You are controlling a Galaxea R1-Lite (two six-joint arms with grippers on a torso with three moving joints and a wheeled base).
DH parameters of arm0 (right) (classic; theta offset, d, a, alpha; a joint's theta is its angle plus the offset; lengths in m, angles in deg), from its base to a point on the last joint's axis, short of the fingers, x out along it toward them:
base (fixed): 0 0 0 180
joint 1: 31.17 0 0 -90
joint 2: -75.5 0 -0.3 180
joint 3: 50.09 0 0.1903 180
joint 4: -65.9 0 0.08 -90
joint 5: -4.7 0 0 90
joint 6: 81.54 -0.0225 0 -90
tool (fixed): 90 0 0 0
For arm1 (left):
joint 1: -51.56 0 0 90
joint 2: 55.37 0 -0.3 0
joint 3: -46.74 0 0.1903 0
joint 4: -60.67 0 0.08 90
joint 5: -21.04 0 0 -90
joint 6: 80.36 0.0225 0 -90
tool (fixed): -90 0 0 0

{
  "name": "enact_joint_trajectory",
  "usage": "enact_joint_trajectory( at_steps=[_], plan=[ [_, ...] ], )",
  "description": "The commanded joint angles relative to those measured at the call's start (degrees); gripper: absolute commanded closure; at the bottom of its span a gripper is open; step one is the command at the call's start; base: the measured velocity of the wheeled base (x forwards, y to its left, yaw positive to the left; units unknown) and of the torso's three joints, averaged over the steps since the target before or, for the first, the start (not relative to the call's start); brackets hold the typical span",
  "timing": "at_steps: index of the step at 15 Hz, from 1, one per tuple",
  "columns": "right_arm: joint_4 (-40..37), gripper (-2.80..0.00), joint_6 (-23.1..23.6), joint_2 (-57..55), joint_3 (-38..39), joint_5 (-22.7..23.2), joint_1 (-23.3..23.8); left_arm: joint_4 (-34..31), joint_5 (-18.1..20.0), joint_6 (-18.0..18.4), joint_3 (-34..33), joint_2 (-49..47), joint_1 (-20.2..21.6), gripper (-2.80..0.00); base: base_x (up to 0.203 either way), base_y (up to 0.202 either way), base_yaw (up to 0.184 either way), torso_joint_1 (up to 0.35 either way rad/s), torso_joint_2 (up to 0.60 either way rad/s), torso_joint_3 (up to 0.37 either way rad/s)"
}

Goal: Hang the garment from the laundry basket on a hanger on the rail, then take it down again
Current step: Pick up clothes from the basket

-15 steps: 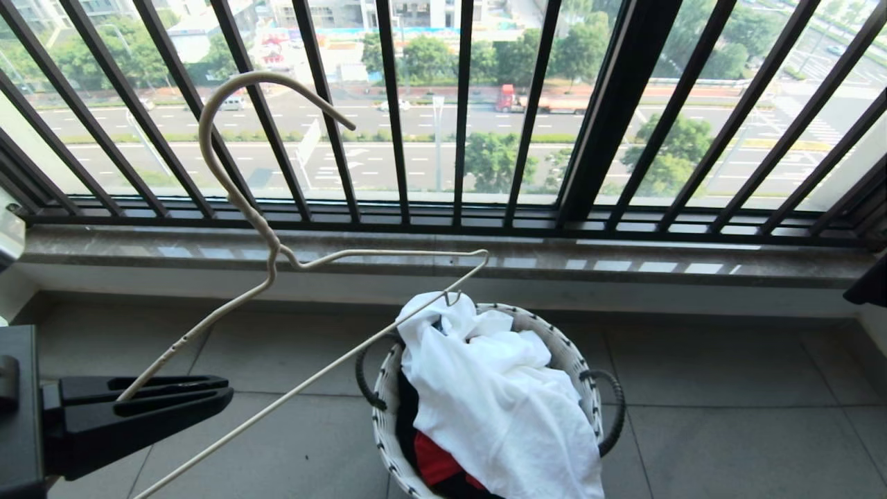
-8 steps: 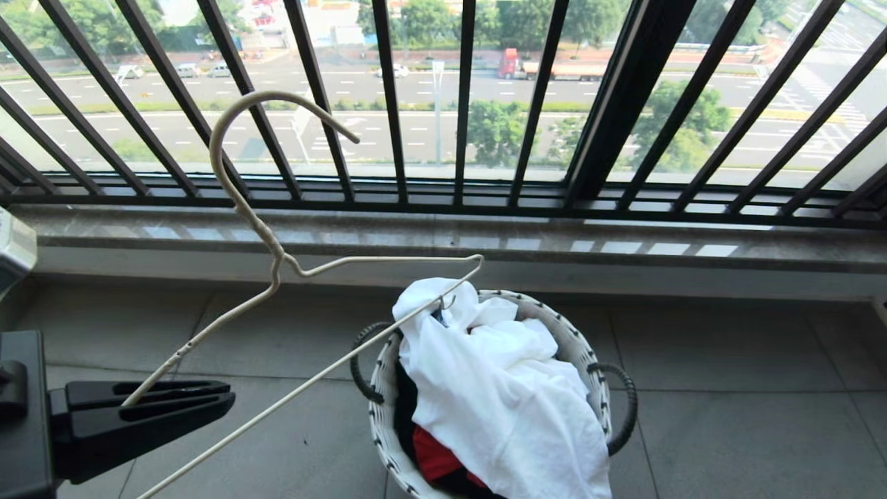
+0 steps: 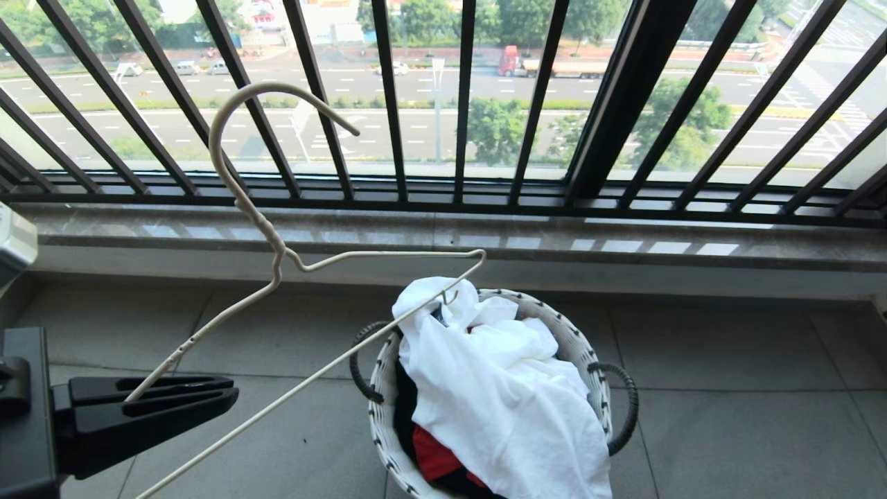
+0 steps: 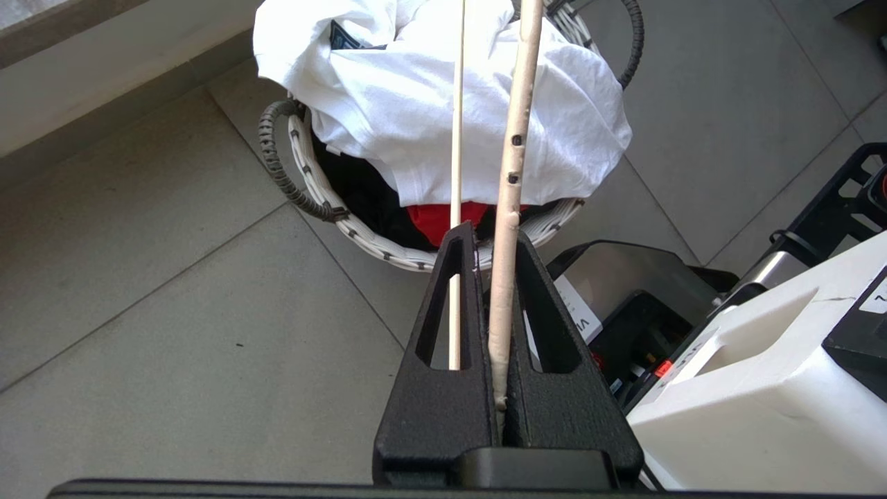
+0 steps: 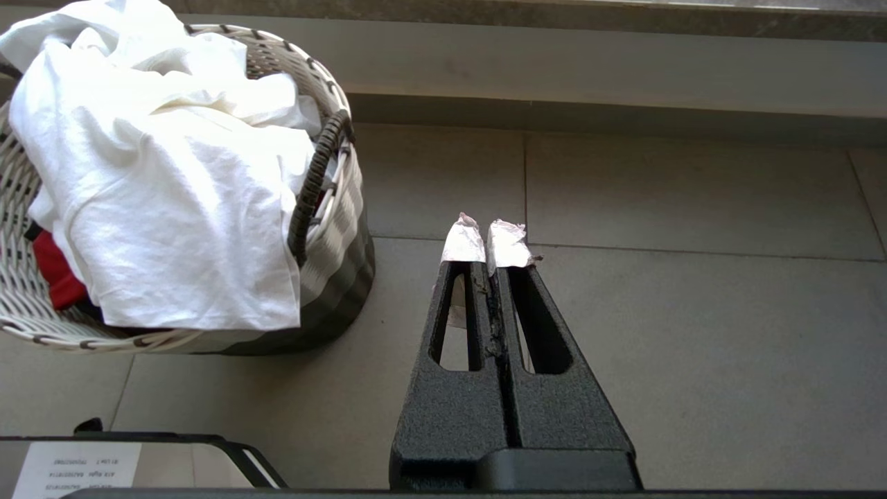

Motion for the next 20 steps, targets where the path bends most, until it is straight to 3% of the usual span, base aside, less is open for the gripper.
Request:
enact_joint_trajectory(
  at_steps=[1, 6, 9, 20],
  plan=[
    [0.00, 0.00, 0.00, -0.07, 0.01, 0.00, 0.00, -0.11, 0.00, -0.01, -0.35, -0.14, 0.02, 0.00, 0.000, 0.000, 0.000, 0.000, 0.00, 0.000],
    [0.00, 0.00, 0.00, -0.07, 0.01, 0.00, 0.00, 0.48, 0.00, -0.10, -0.63, -0.02, -0.06, 0.00, 0.000, 0.000, 0.000, 0.000, 0.00, 0.000],
    [0.00, 0.00, 0.00, -0.07, 0.01, 0.00, 0.00, 8.86, -0.40, -0.39, -3.24, 0.36, 0.10, 0.00, 0.000, 0.000, 0.000, 0.000, 0.00, 0.000],
    [0.00, 0.00, 0.35, -0.07, 0.01, 0.09, 0.00, 9.29, -0.53, -0.89, -2.47, -3.96, 0.20, 0.00, 0.000, 0.000, 0.000, 0.000, 0.00, 0.000]
  ],
)
